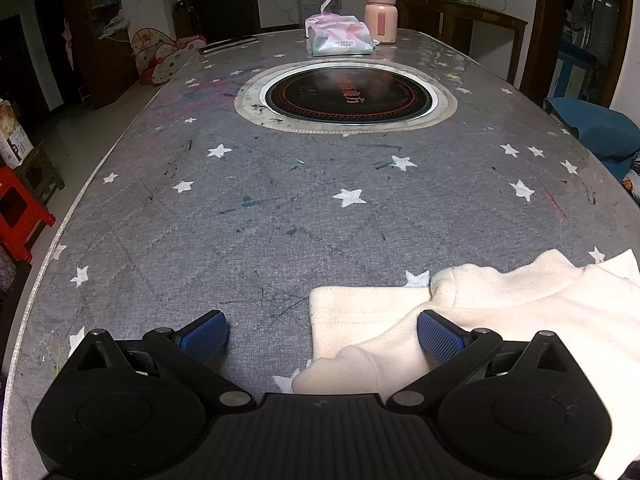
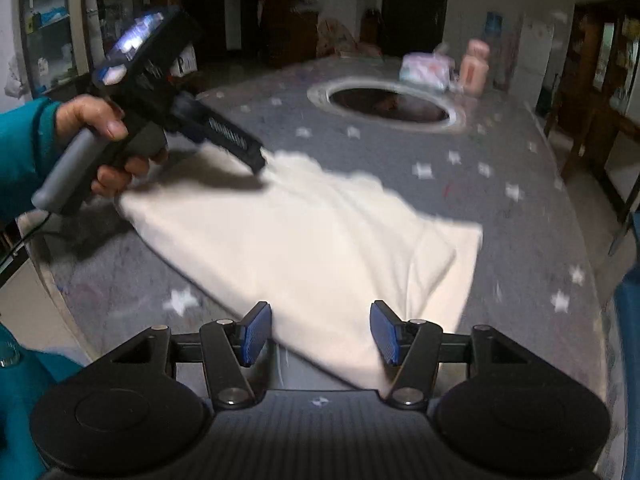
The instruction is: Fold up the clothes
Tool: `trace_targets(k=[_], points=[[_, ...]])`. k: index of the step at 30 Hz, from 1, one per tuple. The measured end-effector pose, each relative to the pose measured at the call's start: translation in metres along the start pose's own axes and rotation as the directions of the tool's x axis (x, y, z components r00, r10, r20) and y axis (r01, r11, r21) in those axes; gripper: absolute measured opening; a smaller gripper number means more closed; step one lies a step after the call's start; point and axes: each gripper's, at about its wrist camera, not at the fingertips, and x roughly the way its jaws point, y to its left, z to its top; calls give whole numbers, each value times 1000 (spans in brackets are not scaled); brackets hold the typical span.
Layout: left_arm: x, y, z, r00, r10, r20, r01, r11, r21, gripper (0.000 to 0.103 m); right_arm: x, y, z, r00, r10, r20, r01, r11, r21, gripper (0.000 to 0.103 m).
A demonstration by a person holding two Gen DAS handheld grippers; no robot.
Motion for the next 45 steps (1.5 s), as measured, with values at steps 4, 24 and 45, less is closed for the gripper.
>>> trace_targets(k=[4,24,45], points=[[-1,0,0,1000,4,0,-4,1000,4,103,-4,0,-1,1000,15,15,-15,1000,-3,56],[-76,9,-63,997,-61,36,59,997,58,103,5,14,26,996,11,87,-9,999,-31,57],[-66,14,-71,997,-76,-4,76,996,55,103,53,-48,56,1000,4,19,-5,998,60,38]])
